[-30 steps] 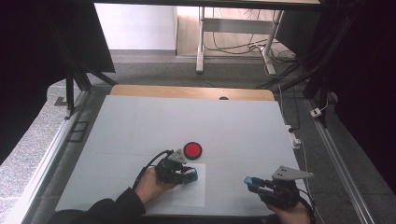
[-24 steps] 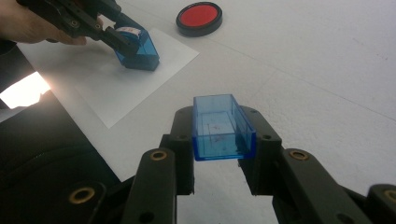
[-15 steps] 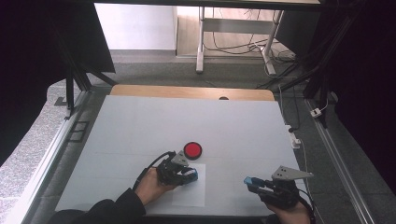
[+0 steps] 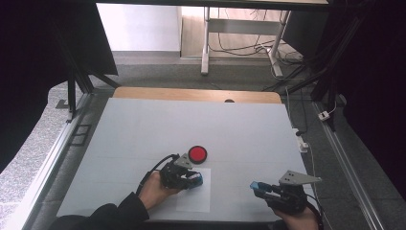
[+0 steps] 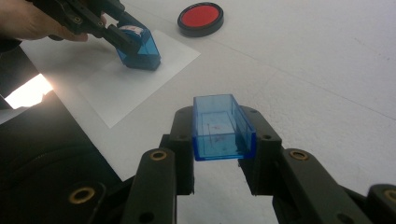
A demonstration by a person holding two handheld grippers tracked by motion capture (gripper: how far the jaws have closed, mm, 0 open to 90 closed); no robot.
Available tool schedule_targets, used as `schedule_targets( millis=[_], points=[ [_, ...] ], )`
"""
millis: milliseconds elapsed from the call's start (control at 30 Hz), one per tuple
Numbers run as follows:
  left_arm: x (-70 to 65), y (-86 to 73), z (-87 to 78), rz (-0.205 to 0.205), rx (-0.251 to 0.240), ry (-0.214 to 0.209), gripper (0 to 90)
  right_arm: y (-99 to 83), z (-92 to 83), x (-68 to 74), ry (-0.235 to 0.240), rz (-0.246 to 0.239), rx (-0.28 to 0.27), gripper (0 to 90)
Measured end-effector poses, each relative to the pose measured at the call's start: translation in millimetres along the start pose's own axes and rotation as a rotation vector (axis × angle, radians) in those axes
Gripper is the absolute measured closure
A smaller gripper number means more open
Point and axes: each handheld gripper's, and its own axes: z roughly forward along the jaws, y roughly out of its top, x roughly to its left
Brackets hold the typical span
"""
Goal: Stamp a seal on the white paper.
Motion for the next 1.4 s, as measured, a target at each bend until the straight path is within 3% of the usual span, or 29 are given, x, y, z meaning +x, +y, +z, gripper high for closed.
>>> schedule_targets(
  millis=[300,633,1100,1400],
  points=[
    [-1.1,3.6,-4.2,0.007,-0.014,-0.002,69.7,-0.2,-0.2,-0.1,0.001,0.001,-0.001,68.1],
    [-1.5,7.4,-20.3,0.011,-0.044,-0.019,69.7,-0.2,-0.2,-0.1,0.0,-0.001,-0.001,68.0],
    [-1.1,8.5,-45.4,-0.002,-0.114,-0.042,69.7,-0.1,-0.1,0.1,-0.001,-0.002,0.0,68.0],
    [-1.6,9.8,-62.1,0.012,-0.163,-0.061,69.7,-0.2,0.0,0.2,-0.001,-0.005,-0.001,68.0]
  ],
)
